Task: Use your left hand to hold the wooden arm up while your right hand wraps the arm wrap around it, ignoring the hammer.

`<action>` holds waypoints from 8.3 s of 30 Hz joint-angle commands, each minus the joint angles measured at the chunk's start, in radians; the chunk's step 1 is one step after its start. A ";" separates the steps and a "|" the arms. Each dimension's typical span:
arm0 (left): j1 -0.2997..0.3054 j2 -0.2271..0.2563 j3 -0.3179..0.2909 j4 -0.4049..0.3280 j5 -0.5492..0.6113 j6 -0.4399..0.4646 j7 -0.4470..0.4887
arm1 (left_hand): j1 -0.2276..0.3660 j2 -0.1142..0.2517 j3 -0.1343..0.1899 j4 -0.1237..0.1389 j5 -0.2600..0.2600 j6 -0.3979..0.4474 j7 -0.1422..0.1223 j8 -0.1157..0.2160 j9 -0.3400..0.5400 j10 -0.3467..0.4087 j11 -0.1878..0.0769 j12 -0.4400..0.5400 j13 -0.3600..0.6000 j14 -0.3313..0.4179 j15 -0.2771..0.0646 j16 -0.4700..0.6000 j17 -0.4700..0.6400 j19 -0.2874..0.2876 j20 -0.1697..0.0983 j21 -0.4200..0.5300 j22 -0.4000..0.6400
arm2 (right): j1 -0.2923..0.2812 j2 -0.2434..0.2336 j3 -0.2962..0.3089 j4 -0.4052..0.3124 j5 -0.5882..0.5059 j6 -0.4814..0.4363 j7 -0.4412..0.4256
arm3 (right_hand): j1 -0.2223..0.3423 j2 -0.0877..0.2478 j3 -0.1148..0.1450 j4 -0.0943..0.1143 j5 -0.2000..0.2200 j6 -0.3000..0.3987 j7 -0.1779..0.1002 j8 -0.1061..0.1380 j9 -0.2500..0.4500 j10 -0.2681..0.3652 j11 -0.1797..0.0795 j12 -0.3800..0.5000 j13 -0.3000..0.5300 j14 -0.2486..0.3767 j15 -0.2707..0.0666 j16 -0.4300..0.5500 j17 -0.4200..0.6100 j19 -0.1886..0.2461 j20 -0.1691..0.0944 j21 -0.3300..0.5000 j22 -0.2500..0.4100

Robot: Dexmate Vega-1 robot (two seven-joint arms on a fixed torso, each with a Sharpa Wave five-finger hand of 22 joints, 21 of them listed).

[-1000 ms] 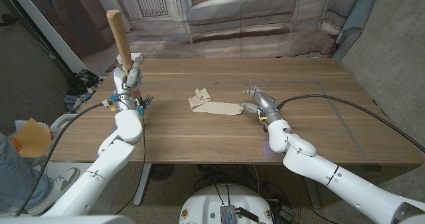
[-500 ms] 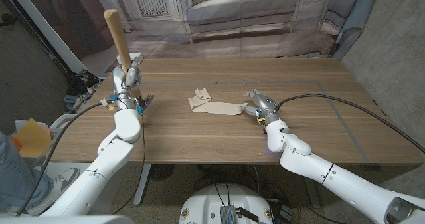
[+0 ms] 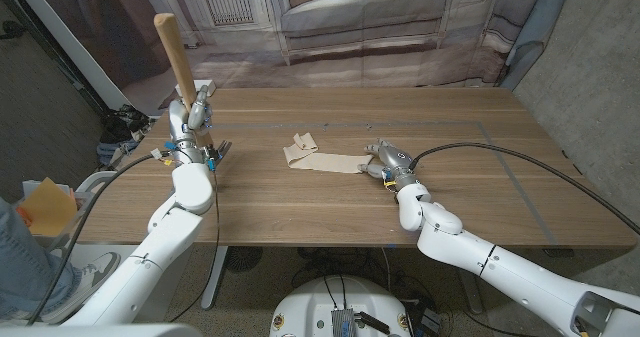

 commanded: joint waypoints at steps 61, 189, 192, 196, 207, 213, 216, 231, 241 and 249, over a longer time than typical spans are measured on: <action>-0.086 0.000 0.074 -0.046 0.044 0.074 -0.039 | -0.057 0.009 0.071 0.010 -0.003 -0.025 0.002 0.069 -0.039 0.000 -0.004 0.024 -0.022 0.005 -0.005 0.119 0.079 -0.033 -0.014 0.103 -0.080 | -0.287 -0.129 0.251 -0.330 -0.042 0.192 -0.292 | 0.157 0.155 -0.003 0.037 -0.018 0.571 0.028 0.165 0.062 0.375 -0.129 0.108 0.002 0.176 -0.130 0.046 0.025 0.107 -0.096 0.033 0.011; -0.597 0.052 0.737 -0.155 0.883 0.642 -0.713 | -0.058 0.012 0.064 0.003 -0.003 -0.051 -0.005 0.163 -0.074 -0.013 -0.009 0.053 -0.020 0.000 -0.004 0.137 0.090 -0.064 -0.017 0.167 -0.173 | 0.299 -0.538 0.682 -0.888 0.667 -0.231 0.327 | 0.152 0.159 -0.050 0.048 -0.026 0.550 -0.011 0.198 0.152 0.356 -0.132 0.076 0.004 0.188 -0.117 0.024 0.019 0.112 -0.083 0.032 0.011; -0.599 0.059 0.744 -0.164 0.889 0.620 -0.731 | -0.058 0.011 0.063 0.004 -0.004 -0.051 -0.006 0.162 -0.078 -0.009 -0.007 0.050 -0.028 0.002 -0.005 0.139 0.092 -0.065 -0.016 0.168 -0.171 | 0.374 -0.536 0.602 -0.877 0.651 -0.261 0.332 | 0.150 0.159 -0.051 0.049 -0.026 0.551 -0.011 0.198 0.151 0.357 -0.131 0.076 0.004 0.189 -0.117 0.024 0.020 0.112 -0.081 0.033 0.011; -0.595 0.064 0.748 -0.178 0.911 0.607 -0.742 | -0.058 0.011 0.062 0.004 -0.003 -0.049 -0.005 0.158 -0.089 -0.010 -0.007 0.051 -0.026 0.000 -0.005 0.139 0.091 -0.063 -0.017 0.168 -0.171 | 0.464 -0.513 0.504 -0.858 0.625 -0.291 0.348 | 0.149 0.158 -0.052 0.050 -0.027 0.552 -0.011 0.198 0.151 0.359 -0.131 0.076 0.004 0.190 -0.115 0.024 0.019 0.112 -0.079 0.033 0.011; -0.580 0.066 0.739 -0.205 0.934 0.580 -0.769 | -0.056 0.011 0.061 0.003 -0.004 -0.048 -0.005 0.160 -0.099 -0.011 -0.009 0.058 -0.018 -0.001 -0.006 0.140 0.094 -0.063 -0.015 0.162 -0.180 | 0.641 -0.452 0.300 -0.822 0.503 -0.342 0.426 | 0.149 0.159 -0.053 0.050 -0.026 0.553 -0.012 0.196 0.149 0.359 -0.131 0.075 0.004 0.191 -0.116 0.023 0.019 0.111 -0.078 0.032 0.011; -0.558 0.082 0.719 -0.227 0.921 0.557 -0.774 | -0.055 0.011 0.060 0.005 -0.003 -0.055 -0.005 0.175 -0.083 -0.014 -0.007 0.062 -0.010 0.001 -0.005 0.138 0.094 -0.068 -0.016 0.173 -0.162 | 0.680 -0.428 0.258 -0.776 0.454 -0.401 0.451 | 0.148 0.159 -0.054 0.051 -0.027 0.555 -0.013 0.196 0.149 0.358 -0.135 0.073 0.004 0.192 -0.116 0.023 0.019 0.111 -0.078 0.032 0.011; -0.543 0.096 0.708 -0.246 0.918 0.544 -0.776 | -0.055 0.011 0.059 0.005 -0.003 -0.054 -0.006 0.177 -0.084 -0.010 -0.006 0.055 -0.022 0.003 -0.005 0.140 0.097 -0.066 -0.015 0.174 -0.160 | 0.674 -0.427 0.259 -0.748 0.448 -0.417 0.450 | 0.147 0.159 -0.055 0.051 -0.027 0.556 -0.014 0.195 0.148 0.359 -0.135 0.073 0.004 0.192 -0.117 0.022 0.019 0.112 -0.078 0.032 0.011; -0.498 0.134 0.654 -0.304 0.882 0.488 -0.803 | -0.054 0.010 0.058 0.005 -0.003 -0.056 -0.004 0.182 -0.089 -0.010 -0.006 0.057 -0.020 0.003 -0.005 0.141 0.098 -0.066 -0.015 0.167 -0.170 | 0.714 -0.405 0.215 -0.641 0.421 -0.492 0.447 | 0.147 0.159 -0.057 0.052 -0.027 0.560 -0.012 0.195 0.148 0.365 -0.128 0.073 0.004 0.195 -0.111 0.022 0.019 0.111 -0.073 0.031 0.011; -0.477 0.141 0.625 -0.325 0.843 0.442 -0.799 | -0.055 0.012 0.056 0.006 -0.004 -0.055 -0.007 0.176 -0.104 -0.007 -0.007 0.059 -0.020 -0.002 -0.004 0.132 0.090 -0.068 -0.016 0.166 -0.171 | 0.704 -0.405 0.204 -0.585 0.418 -0.505 0.441 | 0.146 0.160 -0.058 0.052 -0.027 0.562 -0.013 0.193 0.146 0.365 -0.126 0.072 0.004 0.195 -0.110 0.021 0.020 0.109 -0.072 0.031 0.011; -0.450 0.150 0.596 -0.335 0.820 0.385 -0.738 | -0.054 0.012 0.056 0.005 -0.004 -0.052 -0.001 0.185 -0.099 -0.009 -0.005 0.060 -0.020 -0.001 -0.004 0.131 0.088 -0.063 -0.017 0.168 -0.172 | 0.612 -0.419 0.254 -0.554 0.459 -0.490 0.405 | 0.144 0.159 -0.059 0.053 -0.027 0.563 -0.017 0.191 0.142 0.366 -0.124 0.071 0.004 0.195 -0.107 0.022 0.020 0.108 -0.068 0.030 0.011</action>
